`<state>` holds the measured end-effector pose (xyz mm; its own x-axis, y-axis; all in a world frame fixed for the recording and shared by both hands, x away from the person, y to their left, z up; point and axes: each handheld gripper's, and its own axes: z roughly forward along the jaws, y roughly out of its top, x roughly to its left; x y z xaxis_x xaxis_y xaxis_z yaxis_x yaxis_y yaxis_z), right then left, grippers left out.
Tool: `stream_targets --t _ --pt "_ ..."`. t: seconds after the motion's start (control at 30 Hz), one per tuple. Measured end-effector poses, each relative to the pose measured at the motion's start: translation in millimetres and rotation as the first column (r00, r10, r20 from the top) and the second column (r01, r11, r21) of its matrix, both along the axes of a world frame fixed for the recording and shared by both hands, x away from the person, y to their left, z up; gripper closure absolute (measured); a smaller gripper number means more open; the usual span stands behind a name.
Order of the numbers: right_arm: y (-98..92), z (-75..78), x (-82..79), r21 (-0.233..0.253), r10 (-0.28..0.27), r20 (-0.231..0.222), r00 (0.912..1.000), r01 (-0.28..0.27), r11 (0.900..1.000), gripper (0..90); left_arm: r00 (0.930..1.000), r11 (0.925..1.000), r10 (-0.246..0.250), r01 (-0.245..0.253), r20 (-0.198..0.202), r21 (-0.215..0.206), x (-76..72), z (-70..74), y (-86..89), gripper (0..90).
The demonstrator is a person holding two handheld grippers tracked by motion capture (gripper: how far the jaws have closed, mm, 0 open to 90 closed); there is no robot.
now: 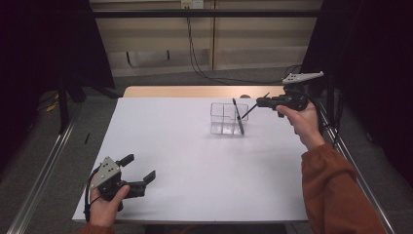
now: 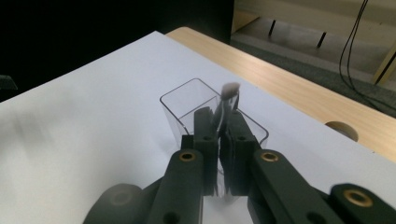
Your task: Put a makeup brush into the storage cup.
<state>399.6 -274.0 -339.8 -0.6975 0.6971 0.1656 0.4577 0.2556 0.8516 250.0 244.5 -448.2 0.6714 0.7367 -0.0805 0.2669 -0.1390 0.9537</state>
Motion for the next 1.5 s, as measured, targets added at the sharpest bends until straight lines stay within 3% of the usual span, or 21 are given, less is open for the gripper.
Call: stream_targets --t 0.47,0.73,1.5 --pt "14.4 -4.0 19.1 -0.096 -0.012 -0.052 0.9986 0.007 0.995 86.2 1.0 0.9998 0.0 0.0 0.0 0.019 0.8 -0.4 -1.0 3.4" --pt "21.2 -15.3 24.3 -0.1 0.002 -0.083 0.9966 -0.01 0.995 86.2 1.0 0.9998 0.003 -0.003 -0.001 0.019 1.1 -0.4 -0.3 3.4" --pt "23.5 -39.1 25.6 -0.093 -0.001 -0.102 0.9948 -0.009 0.996 86.0 1.0 0.9997 0.007 -0.007 -0.003 0.022 1.1 -0.4 0.4 3.4"
